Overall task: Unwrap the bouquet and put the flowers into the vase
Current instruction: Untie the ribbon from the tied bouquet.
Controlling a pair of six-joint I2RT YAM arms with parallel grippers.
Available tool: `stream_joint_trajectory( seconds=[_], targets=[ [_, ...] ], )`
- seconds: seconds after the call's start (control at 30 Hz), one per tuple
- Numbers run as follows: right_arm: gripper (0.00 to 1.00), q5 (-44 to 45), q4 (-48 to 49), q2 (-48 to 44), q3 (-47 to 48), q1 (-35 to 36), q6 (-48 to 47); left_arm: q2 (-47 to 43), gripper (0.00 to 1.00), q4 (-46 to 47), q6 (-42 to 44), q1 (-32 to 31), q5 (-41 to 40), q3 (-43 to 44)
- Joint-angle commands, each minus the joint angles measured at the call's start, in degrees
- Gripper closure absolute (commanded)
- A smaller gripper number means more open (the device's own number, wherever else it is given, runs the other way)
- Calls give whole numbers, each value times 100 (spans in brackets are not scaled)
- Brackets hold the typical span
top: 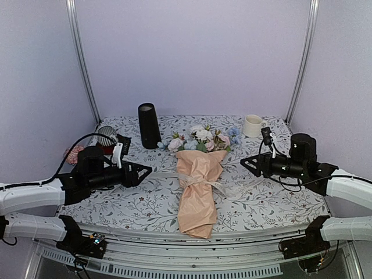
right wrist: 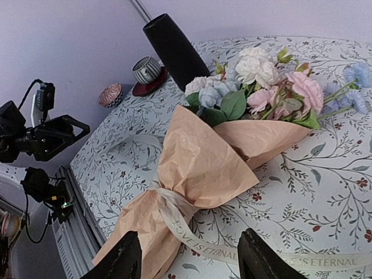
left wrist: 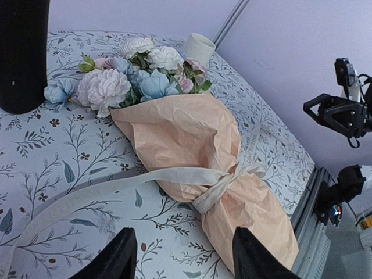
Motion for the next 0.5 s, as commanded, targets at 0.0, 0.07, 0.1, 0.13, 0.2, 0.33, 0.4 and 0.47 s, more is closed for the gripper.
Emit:
stream_joint_trajectory(
  seconds=[0.0, 0.07, 0.1, 0.13, 0.2, 0.33, 0.4, 0.47],
  targets=[
    [43, 33, 583, 444, -45, 390, 48, 366, 43, 331, 318, -375, -204, 275],
    [44, 76, 680, 668, -18, 510, 47, 561, 44, 328, 357, -531, -311, 356],
    [45, 88, 744, 782, -4, 560, 59, 659, 45, 320, 370, -583, -360, 397],
    [46, 90, 812, 899, 10, 613, 77, 748, 46, 311, 385, -631, -394, 452],
    [47, 103, 935, 1117, 38, 723, 103, 926, 47, 265, 429, -713, -469, 558],
    [49, 196, 992, 1587, 214, 986, 60, 1208, 47, 196, 553, -875, -594, 747],
    [53, 213, 992, 1801, 297, 1065, 16, 1358, 49, 186, 597, -953, -644, 826],
    [58, 209, 999, 2053, 372, 1123, -20, 1528, 52, 201, 626, -1016, -655, 923]
  ],
)
